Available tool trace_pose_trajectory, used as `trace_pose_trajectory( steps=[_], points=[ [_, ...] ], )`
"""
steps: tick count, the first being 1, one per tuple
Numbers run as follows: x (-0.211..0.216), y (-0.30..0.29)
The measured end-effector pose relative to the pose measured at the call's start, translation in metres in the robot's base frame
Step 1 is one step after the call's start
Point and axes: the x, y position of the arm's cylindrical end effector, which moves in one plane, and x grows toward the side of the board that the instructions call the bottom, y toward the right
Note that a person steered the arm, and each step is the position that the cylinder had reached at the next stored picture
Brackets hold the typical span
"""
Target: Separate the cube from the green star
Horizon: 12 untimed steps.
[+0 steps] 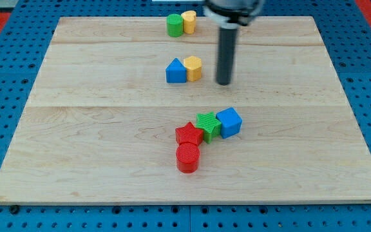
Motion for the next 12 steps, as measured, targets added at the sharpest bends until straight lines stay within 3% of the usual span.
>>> trace_pose_trajectory(
  steps=[1, 2, 3, 4, 5, 6, 7, 9, 10, 11, 12],
  points=[
    [0.041, 0.085],
    [0.109, 0.117],
    [0.148, 0.087],
    [0.153, 0.023],
    [0.12, -0.04],
    [0.07, -0.075],
    [0.057, -0.083],
    [0.096, -0.072],
    [0.101, -0.03],
    [0.078, -0.003],
    [0.038, -0.013]
  ],
)
